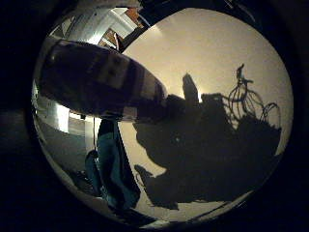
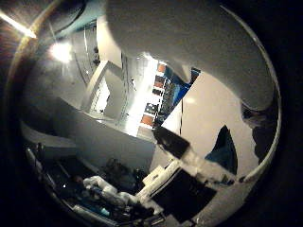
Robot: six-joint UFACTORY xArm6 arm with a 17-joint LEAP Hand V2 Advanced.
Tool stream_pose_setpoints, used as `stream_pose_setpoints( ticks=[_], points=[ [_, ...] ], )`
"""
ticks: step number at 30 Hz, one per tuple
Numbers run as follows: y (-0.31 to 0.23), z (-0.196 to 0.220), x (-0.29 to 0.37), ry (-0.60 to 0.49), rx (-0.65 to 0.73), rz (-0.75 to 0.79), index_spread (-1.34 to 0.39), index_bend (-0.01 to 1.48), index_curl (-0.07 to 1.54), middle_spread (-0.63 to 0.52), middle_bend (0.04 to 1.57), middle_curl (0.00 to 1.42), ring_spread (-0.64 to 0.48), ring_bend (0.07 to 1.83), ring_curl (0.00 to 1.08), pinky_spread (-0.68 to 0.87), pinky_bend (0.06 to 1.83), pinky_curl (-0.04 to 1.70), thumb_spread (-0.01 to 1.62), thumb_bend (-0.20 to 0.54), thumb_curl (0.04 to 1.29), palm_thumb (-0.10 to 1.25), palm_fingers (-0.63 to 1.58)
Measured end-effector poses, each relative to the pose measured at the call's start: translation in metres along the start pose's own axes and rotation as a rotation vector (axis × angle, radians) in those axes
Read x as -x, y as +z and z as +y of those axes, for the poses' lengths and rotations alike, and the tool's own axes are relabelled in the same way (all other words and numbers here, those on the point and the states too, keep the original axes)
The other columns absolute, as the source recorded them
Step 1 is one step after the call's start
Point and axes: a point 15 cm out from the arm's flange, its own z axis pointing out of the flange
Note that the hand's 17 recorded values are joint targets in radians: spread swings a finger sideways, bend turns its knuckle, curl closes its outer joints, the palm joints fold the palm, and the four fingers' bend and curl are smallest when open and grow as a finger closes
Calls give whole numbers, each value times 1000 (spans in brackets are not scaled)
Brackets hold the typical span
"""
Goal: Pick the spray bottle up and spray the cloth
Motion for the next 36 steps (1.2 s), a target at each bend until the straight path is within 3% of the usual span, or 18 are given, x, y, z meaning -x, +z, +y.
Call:
stream_pose_setpoints(
  ticks=[2, 4, 7, 9, 16, 21, 27, 36],
  points=[
    [5, -7, -1, 22, -23, -20, -208, 204, 339, -103, 599, 478, -60, 803, 349, 123, 837, -15, 983, -16, 331, 656, 651],
    [9, -11, 0, 44, -43, -41, -288, 241, 392, -190, 660, 544, -154, 918, 410, -83, 1016, 20, 966, -16, 341, 700, 823],
    [18, -14, 3, 65, -53, -67, -377, 338, 502, -262, 765, 650, -219, 1036, 489, -278, 1218, 98, 941, -15, 354, 764, 1017],
    [19, -19, 3, 61, -58, -71, -408, 406, 571, -282, 805, 700, -237, 1080, 525, -311, 1279, 140, 932, -17, 359, 792, 1060],
    [18, -20, 4, 59, -55, -85, -458, 663, 870, -285, 987, 879, -242, 1248, 636, -272, 1470, 312, 893, -17, 380, 905, 1107],
    [16, -18, 18, 46, -32, -134, -427, 792, 986, -252, 1075, 931, -229, 1297, 668, -224, 1516, 392, 869, -17, 400, 986, 1139],
    [-3, -19, 42, 10, -22, -180, -356, 916, 1023, -200, 1164, 930, -208, 1330, 690, -198, 1508, 459, 876, -13, 424, 1054, 1161],
    [-49, -13, 106, -197, 79, -52, -282, 1005, 992, -162, 1238, 901, -203, 1366, 715, -183, 1506, 542, 931, -15, 449, 1107, 1137]
  ],
)
